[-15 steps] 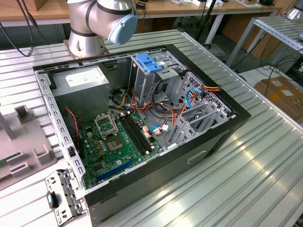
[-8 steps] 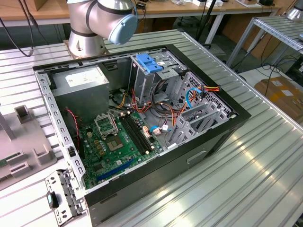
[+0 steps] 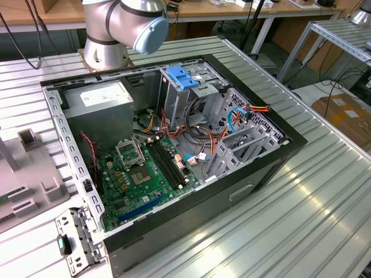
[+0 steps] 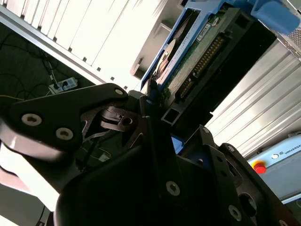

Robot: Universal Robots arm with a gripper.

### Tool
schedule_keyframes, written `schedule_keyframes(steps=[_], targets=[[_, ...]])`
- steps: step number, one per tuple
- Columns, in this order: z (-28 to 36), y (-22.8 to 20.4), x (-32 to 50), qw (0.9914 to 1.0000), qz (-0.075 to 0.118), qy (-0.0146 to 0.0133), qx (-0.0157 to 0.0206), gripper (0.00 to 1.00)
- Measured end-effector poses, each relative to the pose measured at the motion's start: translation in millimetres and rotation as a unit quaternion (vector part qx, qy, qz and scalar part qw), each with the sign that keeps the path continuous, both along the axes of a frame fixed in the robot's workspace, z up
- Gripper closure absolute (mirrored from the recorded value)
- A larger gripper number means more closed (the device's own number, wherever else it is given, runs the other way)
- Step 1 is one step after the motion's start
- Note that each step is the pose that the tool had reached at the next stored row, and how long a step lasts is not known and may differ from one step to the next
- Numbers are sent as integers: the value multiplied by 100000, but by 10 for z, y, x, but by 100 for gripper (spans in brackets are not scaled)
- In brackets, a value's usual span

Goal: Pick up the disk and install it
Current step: 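Pick up the disk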

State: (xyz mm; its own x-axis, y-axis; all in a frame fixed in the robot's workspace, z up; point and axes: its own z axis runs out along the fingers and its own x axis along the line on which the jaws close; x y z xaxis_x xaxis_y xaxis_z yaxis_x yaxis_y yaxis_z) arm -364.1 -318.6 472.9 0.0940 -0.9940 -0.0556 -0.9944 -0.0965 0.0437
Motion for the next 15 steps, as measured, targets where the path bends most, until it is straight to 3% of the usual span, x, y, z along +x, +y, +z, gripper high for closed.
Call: schedule_keyframes(steps=[15], targets=[[0,0,257,100000,0,1,0,63]])
